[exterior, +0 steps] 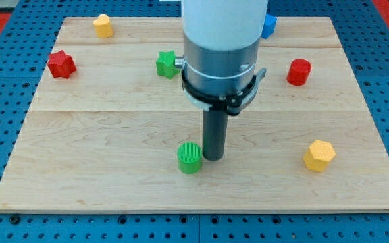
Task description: Move the green star to the bottom left side of the board
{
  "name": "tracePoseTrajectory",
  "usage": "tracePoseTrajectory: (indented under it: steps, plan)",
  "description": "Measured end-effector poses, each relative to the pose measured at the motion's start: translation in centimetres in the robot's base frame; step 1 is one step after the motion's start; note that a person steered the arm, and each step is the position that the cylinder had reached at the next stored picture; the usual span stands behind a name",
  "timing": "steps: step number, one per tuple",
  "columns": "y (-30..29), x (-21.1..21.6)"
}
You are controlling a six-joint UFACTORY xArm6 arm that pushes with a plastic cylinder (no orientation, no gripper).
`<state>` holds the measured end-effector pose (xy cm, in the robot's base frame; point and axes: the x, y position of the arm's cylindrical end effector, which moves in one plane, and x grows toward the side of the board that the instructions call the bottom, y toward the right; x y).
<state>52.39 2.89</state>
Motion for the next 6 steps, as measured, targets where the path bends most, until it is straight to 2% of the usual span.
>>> tracePoseTrajectory:
  steps: [1,3,4,6]
  plan:
    - [1.9,-6.7]
    - [1.8,-20.8]
    - [-2.9,-22.5]
    - [-12.4,-14.3]
